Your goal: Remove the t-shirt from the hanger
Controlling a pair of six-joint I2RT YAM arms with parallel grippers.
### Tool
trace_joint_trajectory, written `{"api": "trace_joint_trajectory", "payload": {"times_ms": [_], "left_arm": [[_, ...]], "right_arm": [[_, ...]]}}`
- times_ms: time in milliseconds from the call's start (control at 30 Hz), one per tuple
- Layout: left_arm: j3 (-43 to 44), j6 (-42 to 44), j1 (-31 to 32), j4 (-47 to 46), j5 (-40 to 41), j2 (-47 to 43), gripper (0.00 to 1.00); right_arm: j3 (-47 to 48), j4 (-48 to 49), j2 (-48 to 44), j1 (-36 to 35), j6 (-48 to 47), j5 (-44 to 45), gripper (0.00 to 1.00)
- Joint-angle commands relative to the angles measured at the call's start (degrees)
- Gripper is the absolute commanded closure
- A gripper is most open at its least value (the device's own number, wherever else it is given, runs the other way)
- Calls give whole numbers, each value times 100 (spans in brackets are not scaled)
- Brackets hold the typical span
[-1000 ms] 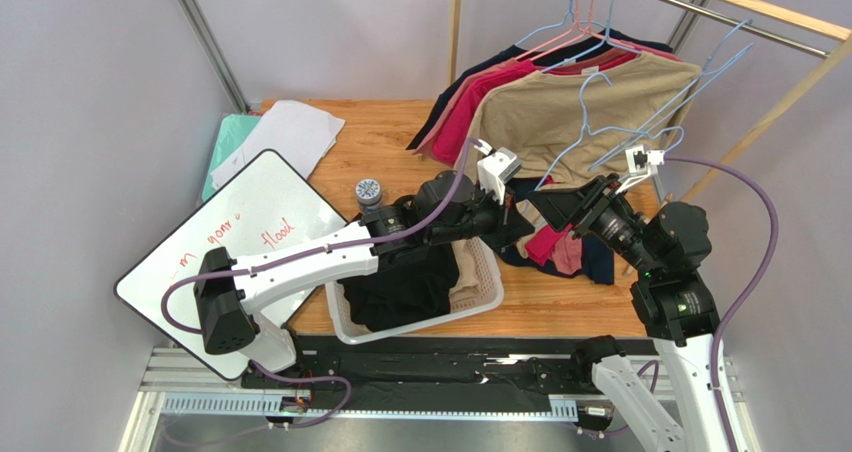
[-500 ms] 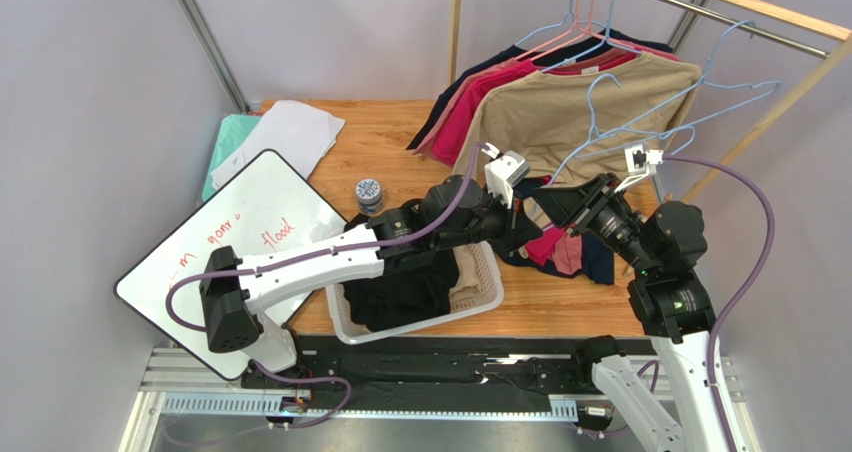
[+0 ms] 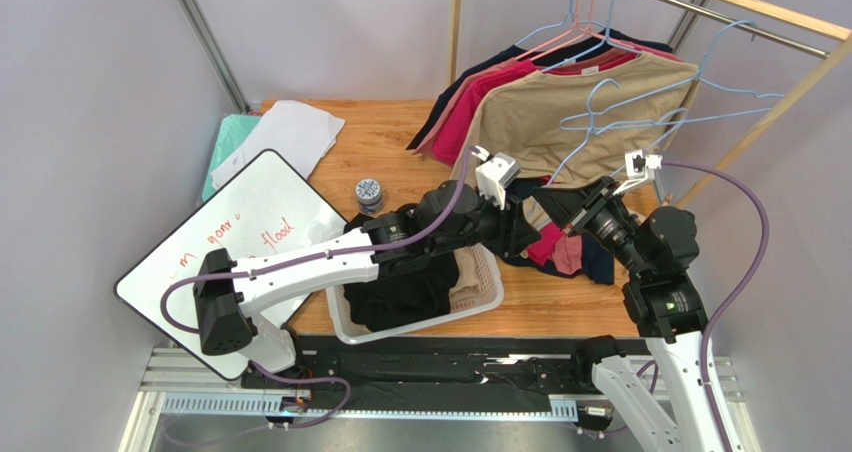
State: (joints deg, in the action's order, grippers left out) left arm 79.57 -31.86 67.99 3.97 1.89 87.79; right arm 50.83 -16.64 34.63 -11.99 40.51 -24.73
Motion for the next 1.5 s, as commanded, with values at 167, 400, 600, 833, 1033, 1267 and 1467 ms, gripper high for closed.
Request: {"api": "trace_joint_trajectory", "payload": {"times_ms": [167, 400, 600, 833, 1033, 1267, 1467], "left_arm": [[-864, 109, 48, -37, 487, -1341, 37], [-1689, 57, 48, 113, 769, -2107, 38], [-2015, 39, 48, 236, 874, -2538, 38], [-2147, 31, 57, 324, 901, -2688, 39], [-2235, 4, 57, 385, 874, -2697, 39], [-2332, -22, 57, 500, 962, -2829, 39], [-2288, 13, 57, 614, 971, -2829, 39]], "right_arm": [[-231, 645, -168, -5, -983, 609, 100], [-91, 961, 148, 292, -1326, 329, 100], [-73, 1163, 272, 1145, -1054, -137, 100], [85, 1198, 395, 1603, -1169, -312, 100], [208, 1611, 702, 2235, -791, -795, 100], [164, 2639, 975, 3096, -114, -1420, 100], [348, 3035, 1274, 3343, 115, -1666, 100]]}}
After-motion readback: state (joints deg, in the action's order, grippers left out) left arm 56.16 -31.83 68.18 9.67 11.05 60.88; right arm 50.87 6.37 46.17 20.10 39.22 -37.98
